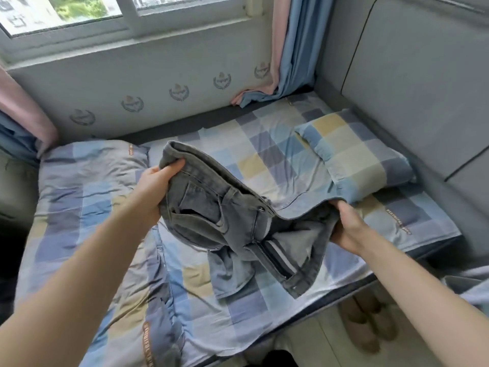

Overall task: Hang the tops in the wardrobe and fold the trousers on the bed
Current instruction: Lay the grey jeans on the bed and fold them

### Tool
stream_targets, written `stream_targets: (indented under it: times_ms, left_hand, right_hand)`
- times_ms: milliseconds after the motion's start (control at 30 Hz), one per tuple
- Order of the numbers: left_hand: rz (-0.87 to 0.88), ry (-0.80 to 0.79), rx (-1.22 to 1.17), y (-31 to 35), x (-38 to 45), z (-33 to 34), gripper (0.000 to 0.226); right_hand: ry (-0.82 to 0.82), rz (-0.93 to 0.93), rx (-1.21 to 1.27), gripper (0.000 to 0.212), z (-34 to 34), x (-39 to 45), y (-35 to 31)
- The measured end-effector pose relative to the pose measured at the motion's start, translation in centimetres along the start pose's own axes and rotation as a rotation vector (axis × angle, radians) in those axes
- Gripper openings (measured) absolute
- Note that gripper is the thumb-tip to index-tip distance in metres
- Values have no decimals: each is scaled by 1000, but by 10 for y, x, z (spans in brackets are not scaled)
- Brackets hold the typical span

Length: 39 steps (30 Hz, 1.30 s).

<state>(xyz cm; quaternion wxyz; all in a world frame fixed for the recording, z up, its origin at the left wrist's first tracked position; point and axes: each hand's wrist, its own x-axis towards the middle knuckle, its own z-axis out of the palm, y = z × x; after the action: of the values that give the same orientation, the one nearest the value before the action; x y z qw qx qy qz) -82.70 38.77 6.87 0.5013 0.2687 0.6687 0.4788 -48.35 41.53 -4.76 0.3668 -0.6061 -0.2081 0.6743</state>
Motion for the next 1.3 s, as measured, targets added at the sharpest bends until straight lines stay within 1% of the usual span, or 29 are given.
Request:
stream_targets:
  times_ms: [67,100,167,233,267,300,367,400,433,500,533,567,600,633,667,733,767,800,867,900,933,1000,1033,1100,1133,1167,1233,1267,1300]
  left_hand:
    - [-28,59,-72,-16,9,-16,16]
    - [-40,75,-100,-22,11,-24,16]
    - [-54,92,-120,-33,8,-42,20]
    - [-73,43,-106,-40,-2,-58,33]
    - [-88,11,-103,-42,-12,-64,38]
    - [-107,-28,-101,-44,-21,-68,41]
    - [-124,-92,-86,-43,-46,-69,44]
    - [-127,-112,-68,-42,-63,-68,46]
    - [-140,-143,-48,-40,-79,-67,52]
    - [-173,-214,8,-40,-115,-64,84]
    - [-187,-243,22,-45,-135,-63,96]
    - [-206,-279,13,-45,-151,-63,98]
    - [-204,-300,-2,-48,-171,-60,93]
    - [-203,-312,-30,-46,-189,-57,84]
    - [-179,-317,-63,-44,-205,-54,77]
    - [-81,-309,-177,-41,-239,-47,70]
    - [-29,-315,-227,-38,-250,-43,69]
    - [34,-324,-269,-36,-261,-41,66]
    - [131,-323,-323,-29,-274,-35,58]
    - [187,-295,-345,-26,-276,-34,63]
    - [237,-262,-369,-25,-273,-35,73]
    - [245,-184,-437,-28,-260,-41,91]
    - [235,-153,-468,-31,-253,-45,94]
    - [215,-83,-494,-45,-231,-58,93]
    - [197,-52,-474,-52,-224,-61,87]
    - [164,-32,-451,-60,-215,-62,71]
    - [116,56,-343,-77,-197,-60,24]
    - [126,83,-291,-85,-188,-60,24]
    - [124,136,-234,-94,-176,-62,31]
  right_hand:
    - [-51,3,-74,34,14,-12,-11]
    - [-58,5,-66,31,18,-17,-18]
    - [-75,7,27,25,23,-26,-34]
    - [-125,-23,108,17,22,-40,-48]
    - [-179,-52,115,18,21,-49,-53]
    - [-253,-82,118,25,21,-56,-55]
    - [-433,-130,88,38,23,-82,-58]
    - [-516,-149,83,41,21,-96,-57]
    - [-586,-167,95,41,18,-108,-57]
    - [-662,-211,47,45,8,-132,-55]
    - [-688,-237,-13,46,-2,-147,-54]
    - [-715,-265,-68,42,-9,-159,-55]
    - [-730,-286,-122,36,-22,-175,-56]
    - [-741,-306,-144,35,-31,-187,-60]
    - [-747,-312,-142,38,-38,-201,-67]
    - [-803,-336,-103,41,-52,-231,-84]
    - [-808,-360,-62,40,-54,-241,-91]
    - [-778,-406,-29,36,-57,-251,-97]
    - [-680,-521,21,37,-53,-267,-105]
    - [-684,-541,81,35,-53,-272,-109]
    - [-725,-524,155,29,-54,-274,-111]
    - [-809,-460,237,20,-56,-270,-114]
    - [-817,-454,239,18,-59,-262,-114]
    - [-760,-521,135,30,-63,-238,-111]
    - [-735,-578,48,35,-63,-226,-107]
    - [-700,-633,-53,37,-63,-213,-102]
    - [-578,-715,-320,32,-64,-183,-94]
    - [-512,-733,-459,26,-65,-173,-88]
    - [-452,-743,-581,20,-65,-160,-83]
